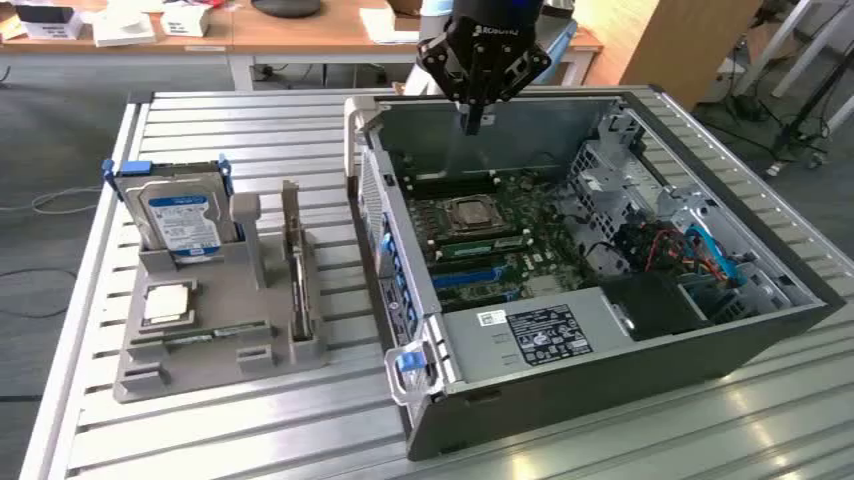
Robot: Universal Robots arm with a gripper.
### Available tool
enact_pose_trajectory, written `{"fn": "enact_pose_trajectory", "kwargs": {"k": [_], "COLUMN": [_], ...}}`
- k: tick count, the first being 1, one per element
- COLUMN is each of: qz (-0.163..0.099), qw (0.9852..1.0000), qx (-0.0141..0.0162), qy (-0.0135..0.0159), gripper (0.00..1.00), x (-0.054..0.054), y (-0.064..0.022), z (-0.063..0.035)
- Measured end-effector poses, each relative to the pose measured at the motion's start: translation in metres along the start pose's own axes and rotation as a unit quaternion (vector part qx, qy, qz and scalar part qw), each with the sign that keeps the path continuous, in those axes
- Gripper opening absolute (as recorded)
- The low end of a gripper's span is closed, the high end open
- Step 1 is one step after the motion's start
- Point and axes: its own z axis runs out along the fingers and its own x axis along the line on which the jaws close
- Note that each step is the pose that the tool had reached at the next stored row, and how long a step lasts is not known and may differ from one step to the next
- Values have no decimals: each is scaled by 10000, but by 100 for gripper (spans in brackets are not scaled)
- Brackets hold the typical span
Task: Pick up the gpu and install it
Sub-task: 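Reach for the gpu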
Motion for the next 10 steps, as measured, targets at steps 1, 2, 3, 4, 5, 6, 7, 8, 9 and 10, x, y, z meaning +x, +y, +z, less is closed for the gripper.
{"fn": "enact_pose_trajectory", "kwargs": {"k": [1, 2, 3, 4, 5, 6, 7, 8, 9, 10], "qz": [0, 0, 0, 0, 0, 0, 0, 0, 0, 0], "qw": [10000, 10000, 10000, 10000, 10000, 10000, 10000, 10000, 10000, 10000], "qx": [0, 0, 0, 0, 0, 0, 0, 0, 0, 0], "qy": [0, 0, 0, 0, 0, 0, 0, 0, 0, 0], "gripper": [11, 11, 11, 11, 11, 11, 11, 11, 11, 11], "x": [0, 0, 0, 0, 0, 0, 0, 0, 0, 0], "y": [0, 0, 0, 0, 0, 0, 0, 0, 0, 0], "z": [0, 0, 0, 0, 0, 0, 0, 0, 0, 0]}}
